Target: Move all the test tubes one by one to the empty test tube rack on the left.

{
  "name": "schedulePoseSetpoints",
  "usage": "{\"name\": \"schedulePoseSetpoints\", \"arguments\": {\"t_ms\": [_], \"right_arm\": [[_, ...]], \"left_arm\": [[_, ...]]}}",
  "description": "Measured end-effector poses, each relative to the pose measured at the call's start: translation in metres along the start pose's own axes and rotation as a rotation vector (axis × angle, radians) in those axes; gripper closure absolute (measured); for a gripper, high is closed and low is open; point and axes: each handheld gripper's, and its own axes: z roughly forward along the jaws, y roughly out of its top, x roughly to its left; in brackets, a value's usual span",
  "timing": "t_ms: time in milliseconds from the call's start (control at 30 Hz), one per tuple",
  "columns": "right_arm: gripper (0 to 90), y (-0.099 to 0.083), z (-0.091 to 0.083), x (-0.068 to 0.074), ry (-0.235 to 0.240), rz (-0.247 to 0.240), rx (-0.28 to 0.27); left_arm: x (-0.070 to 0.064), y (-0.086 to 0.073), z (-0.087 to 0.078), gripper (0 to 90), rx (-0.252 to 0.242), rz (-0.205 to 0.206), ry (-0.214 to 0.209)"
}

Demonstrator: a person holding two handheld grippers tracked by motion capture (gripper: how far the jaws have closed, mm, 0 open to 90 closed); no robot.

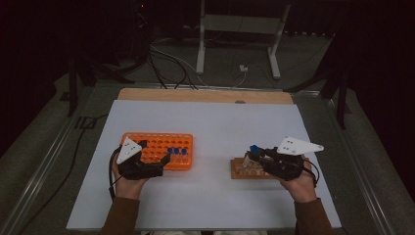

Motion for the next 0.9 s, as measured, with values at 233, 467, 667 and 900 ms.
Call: {"name": "schedulePoseSetpoints", "arguments": {"t_ms": [233,467,667,900], "right_arm": [[77.2,0.015,0.027,0.011,0.042,0.008,-0.011],[77.1,0.027,0.055,0.019,0.055,0.027,-0.006],[77.1,0.037,0.077,0.028,0.071,0.031,0.007],[77.1,0.047,0.096,0.039,0.097,0.027,0.012]], "left_arm": [[-0.002,0.003,-0.002,1.3,-0.015,0.007,-0.012],[-0.01,0.006,-0.001,1.3,-0.025,0.039,-0.01],[-0.02,0.01,0.0,1.3,-0.04,0.068,-0.018],[-0.031,0.013,0.002,1.9,-0.037,0.101,-0.041]]}}
